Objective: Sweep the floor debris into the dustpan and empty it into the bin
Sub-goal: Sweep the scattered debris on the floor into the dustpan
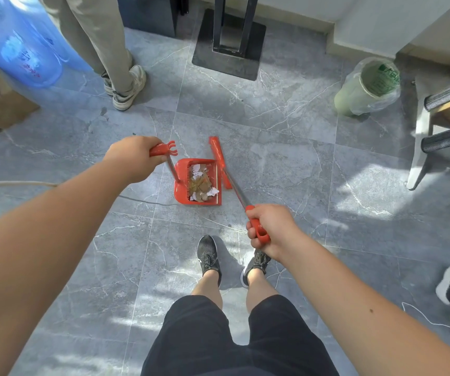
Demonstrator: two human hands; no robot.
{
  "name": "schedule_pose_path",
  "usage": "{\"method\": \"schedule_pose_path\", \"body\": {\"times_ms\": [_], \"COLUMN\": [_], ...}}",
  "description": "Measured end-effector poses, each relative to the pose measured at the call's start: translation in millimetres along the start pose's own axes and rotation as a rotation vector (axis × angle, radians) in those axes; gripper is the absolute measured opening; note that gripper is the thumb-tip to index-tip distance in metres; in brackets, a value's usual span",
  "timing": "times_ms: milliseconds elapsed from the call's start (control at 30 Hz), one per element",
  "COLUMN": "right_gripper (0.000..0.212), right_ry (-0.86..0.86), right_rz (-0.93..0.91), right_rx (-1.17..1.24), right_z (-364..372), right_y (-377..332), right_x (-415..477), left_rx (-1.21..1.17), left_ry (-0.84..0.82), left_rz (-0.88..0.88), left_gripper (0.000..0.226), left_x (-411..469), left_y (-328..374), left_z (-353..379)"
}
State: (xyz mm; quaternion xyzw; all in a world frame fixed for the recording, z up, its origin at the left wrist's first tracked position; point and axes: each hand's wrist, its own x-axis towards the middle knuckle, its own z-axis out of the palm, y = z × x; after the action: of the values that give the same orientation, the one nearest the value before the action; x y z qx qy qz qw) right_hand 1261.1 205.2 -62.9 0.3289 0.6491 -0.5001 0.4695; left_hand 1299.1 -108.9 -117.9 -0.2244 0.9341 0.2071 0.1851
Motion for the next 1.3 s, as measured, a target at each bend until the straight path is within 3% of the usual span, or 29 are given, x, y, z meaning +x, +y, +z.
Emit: {"method": "schedule_pose_path", "body": {"times_ms": [300,700,1300], "right_gripper": [0.009,0.019,0.011], "right_ry": [0.091,-0.089,-0.136], "right_rz": [0.027,0.105,0.062], "right_rx": [-0.031,0.109,0.15], "right_z": [16,30,-50], "right_y": [-8,-38,-87], "right_x": [28,26,-15], "left_rx": [0.069,0.116,0.074], "left_ry": [0.094,0.041,0.175], "left_rz": [0.031,0.026,0.133], "left_gripper": [0.025,0.026,0.017], "left_x": [-3,-3,-7], "left_y": [18,31,81], "left_z": [11,13,-28]}}
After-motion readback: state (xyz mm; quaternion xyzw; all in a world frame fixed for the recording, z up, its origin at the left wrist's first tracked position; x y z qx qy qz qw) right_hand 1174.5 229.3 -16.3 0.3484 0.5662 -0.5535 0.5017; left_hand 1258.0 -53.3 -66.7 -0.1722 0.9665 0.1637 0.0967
